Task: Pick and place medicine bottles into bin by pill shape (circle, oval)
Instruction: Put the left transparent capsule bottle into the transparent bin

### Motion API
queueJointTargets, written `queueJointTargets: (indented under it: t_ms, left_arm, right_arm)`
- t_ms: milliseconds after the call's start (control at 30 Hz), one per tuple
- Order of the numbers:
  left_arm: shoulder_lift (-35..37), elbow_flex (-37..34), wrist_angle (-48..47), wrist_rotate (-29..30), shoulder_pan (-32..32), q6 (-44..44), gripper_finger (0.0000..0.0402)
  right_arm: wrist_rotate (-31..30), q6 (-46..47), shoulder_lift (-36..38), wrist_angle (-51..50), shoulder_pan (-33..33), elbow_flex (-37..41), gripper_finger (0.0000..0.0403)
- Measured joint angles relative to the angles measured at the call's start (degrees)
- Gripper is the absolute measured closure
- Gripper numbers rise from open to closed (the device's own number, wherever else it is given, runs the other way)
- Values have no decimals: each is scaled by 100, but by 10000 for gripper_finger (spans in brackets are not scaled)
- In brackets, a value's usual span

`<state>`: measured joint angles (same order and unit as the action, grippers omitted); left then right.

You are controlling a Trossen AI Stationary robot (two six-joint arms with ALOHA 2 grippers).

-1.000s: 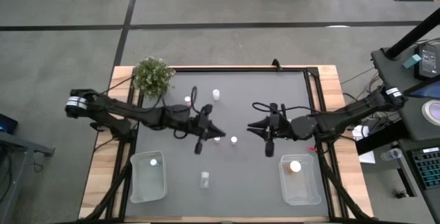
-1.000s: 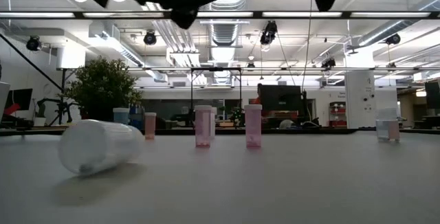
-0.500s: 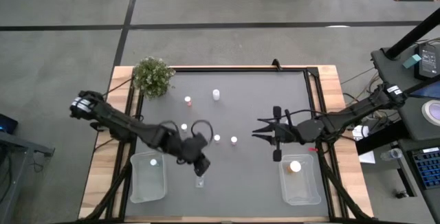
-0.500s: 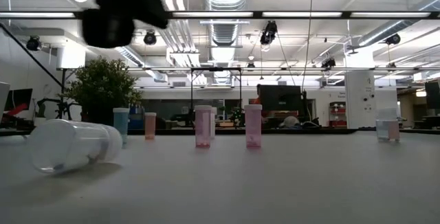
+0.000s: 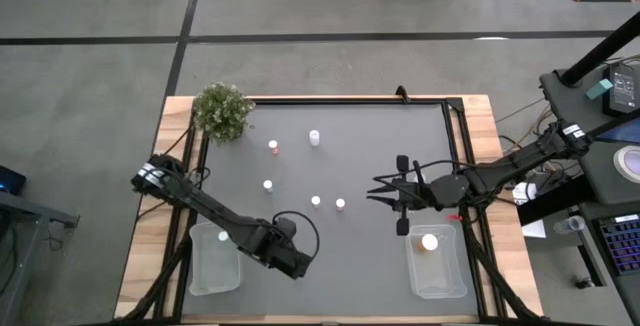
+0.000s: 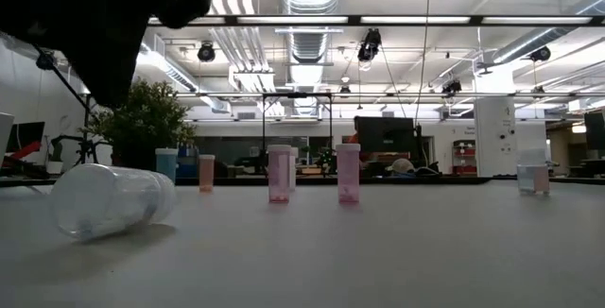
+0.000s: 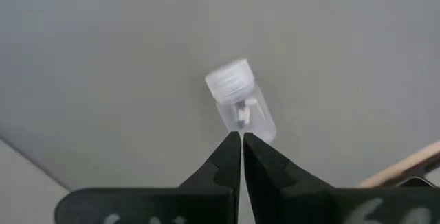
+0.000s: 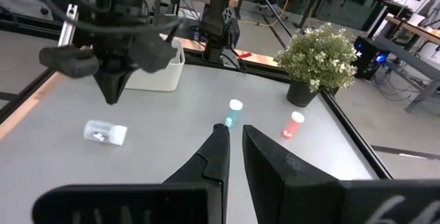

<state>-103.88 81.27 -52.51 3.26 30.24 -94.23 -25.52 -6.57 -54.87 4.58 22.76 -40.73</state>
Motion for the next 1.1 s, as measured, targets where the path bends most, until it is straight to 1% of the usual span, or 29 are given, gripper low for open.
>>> queueJointTargets:
  t_ms: [67,133,300,367,433,467,533,600,767,933,1100]
  left_arm:
    - [-72,-15,2,-131,-2,4,388]
    - [-112,-17,11,-141,-2,23,368]
    - [-298,-41,80,-63,-9,26,296]
    - [-386,-57,236,-51,-21,10,265]
    - [-475,-58,726,-25,-33,62,239]
    - [-514,-54,950,-8,-33,132,227]
    - [-566,-56,1038,-4,-39,139,211]
    - [-570,-72,1050,37,-39,44,203]
    - [-652,-183,1022,183,-39,-240,201]
    - [-1016,-176,1319,174,-93,-91,201]
    - [-1117,-159,1343,173,-94,57,205]
  right_arm:
    - [0,16,2,0,0,0,371]
    - [0,57,7,2,0,0,371]
    - [0,132,-4,-6,0,0,371]
    - [0,147,-4,-31,-2,0,371]
    - [0,155,-4,-49,-2,0,371]
    - [0,155,-4,-66,-2,1,371]
    - [0,162,-2,-99,-2,2,371]
    - [0,152,-4,-151,-2,4,371]
    - [0,42,-36,-148,-2,4,371]
    - [-2,-79,-39,-138,-4,4,371]
    - [-2,-101,-39,-140,-9,4,371]
